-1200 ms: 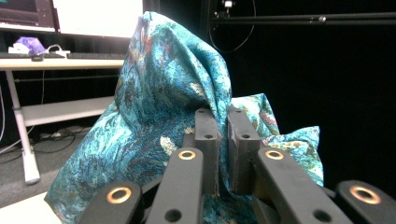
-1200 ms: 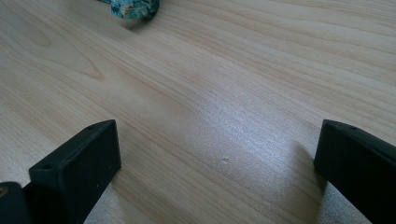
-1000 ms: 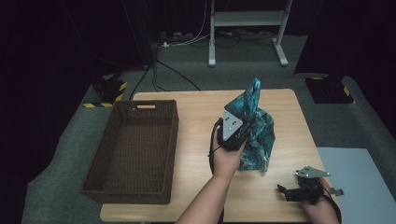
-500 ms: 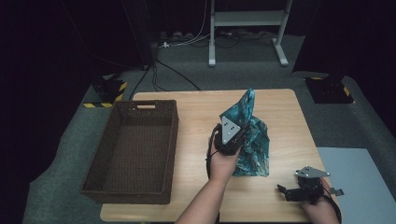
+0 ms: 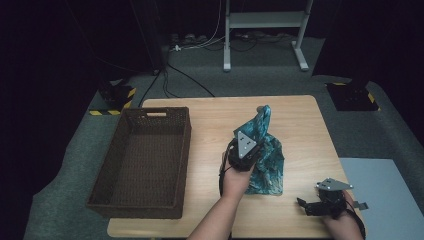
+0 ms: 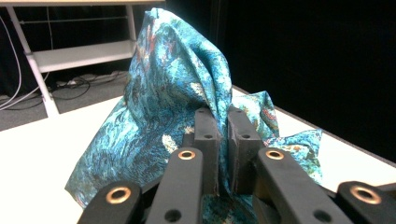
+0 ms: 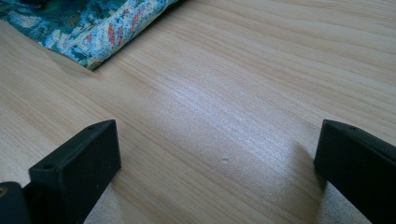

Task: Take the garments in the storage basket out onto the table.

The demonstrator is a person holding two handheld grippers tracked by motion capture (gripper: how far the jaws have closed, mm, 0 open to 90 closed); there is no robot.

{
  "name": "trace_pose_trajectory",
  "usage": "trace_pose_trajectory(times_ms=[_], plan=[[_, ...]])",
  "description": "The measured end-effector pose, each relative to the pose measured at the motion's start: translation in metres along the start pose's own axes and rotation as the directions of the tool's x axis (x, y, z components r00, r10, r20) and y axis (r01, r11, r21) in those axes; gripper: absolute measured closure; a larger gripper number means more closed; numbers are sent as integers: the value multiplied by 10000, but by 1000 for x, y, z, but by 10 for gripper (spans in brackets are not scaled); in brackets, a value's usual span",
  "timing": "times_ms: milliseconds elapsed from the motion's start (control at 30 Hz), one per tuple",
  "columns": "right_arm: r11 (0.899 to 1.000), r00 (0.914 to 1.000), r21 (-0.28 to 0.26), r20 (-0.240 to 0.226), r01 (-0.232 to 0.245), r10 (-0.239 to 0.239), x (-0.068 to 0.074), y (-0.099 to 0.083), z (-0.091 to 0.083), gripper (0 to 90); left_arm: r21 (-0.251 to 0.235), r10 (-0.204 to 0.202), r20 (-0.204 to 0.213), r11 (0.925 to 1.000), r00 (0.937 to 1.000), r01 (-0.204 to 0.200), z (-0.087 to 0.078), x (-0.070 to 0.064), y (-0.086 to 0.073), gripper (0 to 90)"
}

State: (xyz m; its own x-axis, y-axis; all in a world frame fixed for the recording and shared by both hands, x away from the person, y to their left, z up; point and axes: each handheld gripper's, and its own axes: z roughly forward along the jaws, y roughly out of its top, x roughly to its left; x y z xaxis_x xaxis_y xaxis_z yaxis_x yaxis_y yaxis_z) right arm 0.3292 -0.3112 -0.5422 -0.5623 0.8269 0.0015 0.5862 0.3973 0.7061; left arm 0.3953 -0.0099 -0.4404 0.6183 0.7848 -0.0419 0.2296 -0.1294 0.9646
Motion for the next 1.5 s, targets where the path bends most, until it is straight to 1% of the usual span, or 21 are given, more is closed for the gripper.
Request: trace_pose_trajectory(times_ms=[100, 400, 600, 867, 1000, 1233, 1400, 1500], plan=[[10000, 10000, -2, 2, -5, 5, 0, 0, 0, 2, 118, -78, -13, 9999, 10000, 78, 2, 0, -5, 843], [10000, 10000, -5, 2, -10, 10, 0, 0, 0, 2, 590, -53, 4, 9982, 10000, 53, 8, 0, -16, 839], [10000, 10000, -4, 2, -2, 2, 0, 0, 0, 2, 1059, -81, 113, 9944, 9999, 69, 13, 0, -24, 832], [10000, 10000, -6, -2, -11, 11, 0, 0, 0, 2, 1804, -148, 254, 9835, 9996, 100, 23, -1, -32, 820], [10000, 10000, -9, -5, -13, 13, 0, 0, 0, 3, 2030, -245, 309, 9790, 9992, 178, 27, -2, -36, 812], [10000, 10000, -9, -5, -12, 12, 0, 0, 0, 2, 2464, -178, 375, 9691, 9991, 80, 34, -4, -44, 802], [10000, 10000, -13, -6, -4, 4, 0, 0, 0, 2, 2748, -231, 375, 9614, 9990, 119, 38, -6, -51, 788], [10000, 10000, -7, 0, -1, 1, 0, 0, 0, 2, 2858, -331, 388, 9581, 9987, 207, 40, -6, -54, 780]])
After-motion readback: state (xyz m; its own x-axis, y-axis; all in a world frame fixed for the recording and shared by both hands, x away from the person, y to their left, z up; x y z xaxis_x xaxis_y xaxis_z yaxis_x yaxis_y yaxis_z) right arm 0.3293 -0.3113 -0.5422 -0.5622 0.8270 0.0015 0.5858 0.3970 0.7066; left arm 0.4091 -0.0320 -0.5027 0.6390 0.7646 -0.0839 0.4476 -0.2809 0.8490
